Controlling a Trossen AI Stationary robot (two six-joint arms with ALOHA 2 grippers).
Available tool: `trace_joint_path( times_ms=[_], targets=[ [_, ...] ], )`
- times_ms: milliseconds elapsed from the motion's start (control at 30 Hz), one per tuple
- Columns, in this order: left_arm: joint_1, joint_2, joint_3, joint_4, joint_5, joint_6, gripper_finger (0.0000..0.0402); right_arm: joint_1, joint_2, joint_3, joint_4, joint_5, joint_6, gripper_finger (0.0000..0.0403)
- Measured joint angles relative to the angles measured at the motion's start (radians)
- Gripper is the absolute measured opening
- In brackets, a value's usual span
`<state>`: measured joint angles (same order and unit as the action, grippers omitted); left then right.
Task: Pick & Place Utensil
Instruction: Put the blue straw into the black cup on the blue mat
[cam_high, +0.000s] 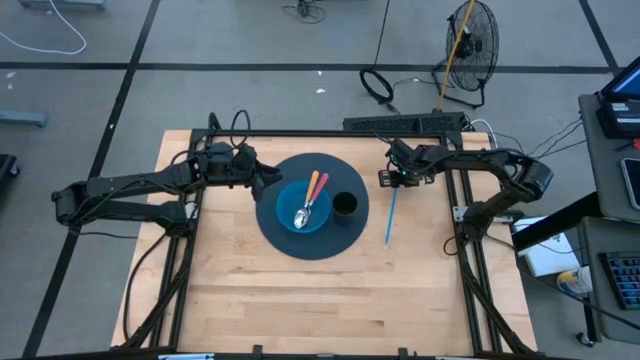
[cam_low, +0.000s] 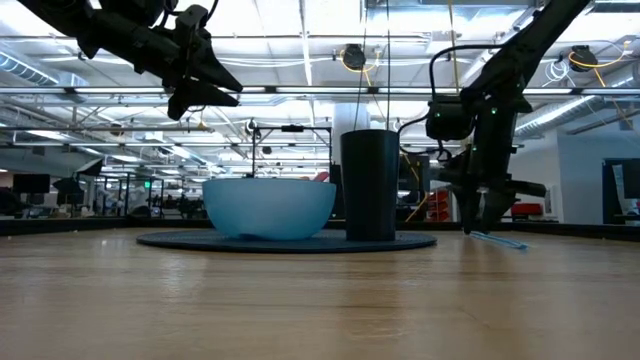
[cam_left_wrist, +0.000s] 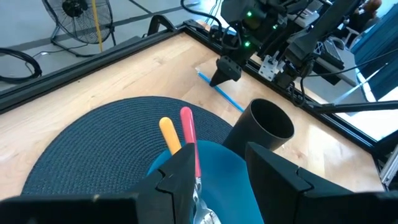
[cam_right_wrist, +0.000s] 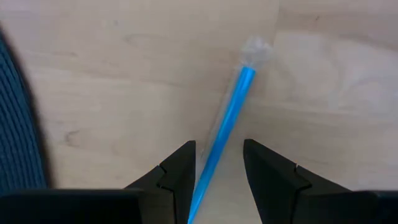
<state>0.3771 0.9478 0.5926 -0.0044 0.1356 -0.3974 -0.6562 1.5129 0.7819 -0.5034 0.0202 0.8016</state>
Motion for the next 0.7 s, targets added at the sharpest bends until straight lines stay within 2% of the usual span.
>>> trace_joint_path(
  times_ms=[333,433,633,700],
  targets=[
    [0.000,0.000,0.000,-0.001,-0.005,0.010,0.0147,0.034,0.040,0.003,-0.028,-0.017,0.018,0.0125],
    [0.000,0.000,0.000,-0.002,-0.005,0.010,0.0147,0.035,0.040,0.003,-0.056,-0.029,-0.004,0.0097],
    [-0.001,0.000,0.000,-0.003,-0.005,0.003,0.0147,0.048,0.041,0.002,-0.076,-0.044,-0.034,0.0016],
    [-0.001,0.000,0.000,-0.004,-0.005,0.002,0.0147,0.055,0.041,0.001,-0.076,-0.047,-0.047,0.0007]
  ],
)
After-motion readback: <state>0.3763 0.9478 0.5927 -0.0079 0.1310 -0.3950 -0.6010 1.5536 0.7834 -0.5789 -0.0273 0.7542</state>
